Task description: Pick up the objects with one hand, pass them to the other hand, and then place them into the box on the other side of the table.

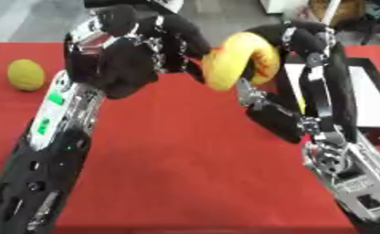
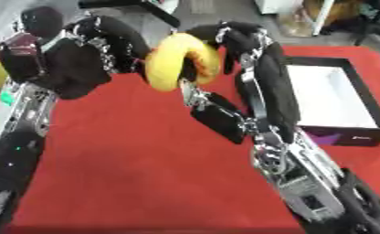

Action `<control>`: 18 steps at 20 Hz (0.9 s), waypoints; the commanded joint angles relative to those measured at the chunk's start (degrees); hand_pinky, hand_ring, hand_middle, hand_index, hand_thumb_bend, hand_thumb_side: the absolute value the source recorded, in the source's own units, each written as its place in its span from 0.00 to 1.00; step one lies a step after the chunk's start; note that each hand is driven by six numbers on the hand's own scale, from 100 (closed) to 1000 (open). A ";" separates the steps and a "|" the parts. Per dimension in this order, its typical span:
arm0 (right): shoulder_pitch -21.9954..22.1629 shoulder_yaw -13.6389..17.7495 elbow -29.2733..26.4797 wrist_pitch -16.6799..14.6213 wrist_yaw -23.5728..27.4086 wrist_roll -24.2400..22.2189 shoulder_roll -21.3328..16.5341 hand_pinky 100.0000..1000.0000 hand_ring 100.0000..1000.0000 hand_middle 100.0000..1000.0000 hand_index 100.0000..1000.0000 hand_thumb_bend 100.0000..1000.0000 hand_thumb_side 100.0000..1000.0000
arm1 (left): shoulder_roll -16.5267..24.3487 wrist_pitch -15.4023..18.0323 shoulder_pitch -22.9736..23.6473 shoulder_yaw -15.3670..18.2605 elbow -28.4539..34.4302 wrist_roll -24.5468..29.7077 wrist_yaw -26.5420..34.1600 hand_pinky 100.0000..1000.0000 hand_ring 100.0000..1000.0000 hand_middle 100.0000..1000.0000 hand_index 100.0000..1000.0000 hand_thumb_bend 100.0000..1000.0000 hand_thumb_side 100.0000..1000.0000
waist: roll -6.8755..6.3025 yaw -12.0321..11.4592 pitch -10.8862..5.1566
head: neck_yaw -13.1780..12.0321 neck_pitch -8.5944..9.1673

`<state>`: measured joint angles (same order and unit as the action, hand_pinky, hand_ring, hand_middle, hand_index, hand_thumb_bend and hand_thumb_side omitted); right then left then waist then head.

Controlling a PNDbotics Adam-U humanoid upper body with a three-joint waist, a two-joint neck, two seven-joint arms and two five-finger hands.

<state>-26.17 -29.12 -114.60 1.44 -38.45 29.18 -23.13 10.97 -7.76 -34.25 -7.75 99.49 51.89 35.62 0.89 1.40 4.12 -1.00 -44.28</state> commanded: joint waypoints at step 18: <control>6.63 10.78 0.01 21.14 14.26 8.36 -17.46 0.12 0.49 0.12 0.64 0.00 0.00 | 0.02 3.44 9.87 17.88 0.72 -3.77 -9.35 0.70 0.71 0.66 0.78 0.00 0.82 | 0.01 -2.31 -0.01 | 7.08 0.16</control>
<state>-19.00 -19.54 -114.06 20.87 -25.52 36.98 -38.15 10.50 -4.39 -23.81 9.32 98.66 48.84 26.66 0.87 -0.94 4.64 5.48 -44.28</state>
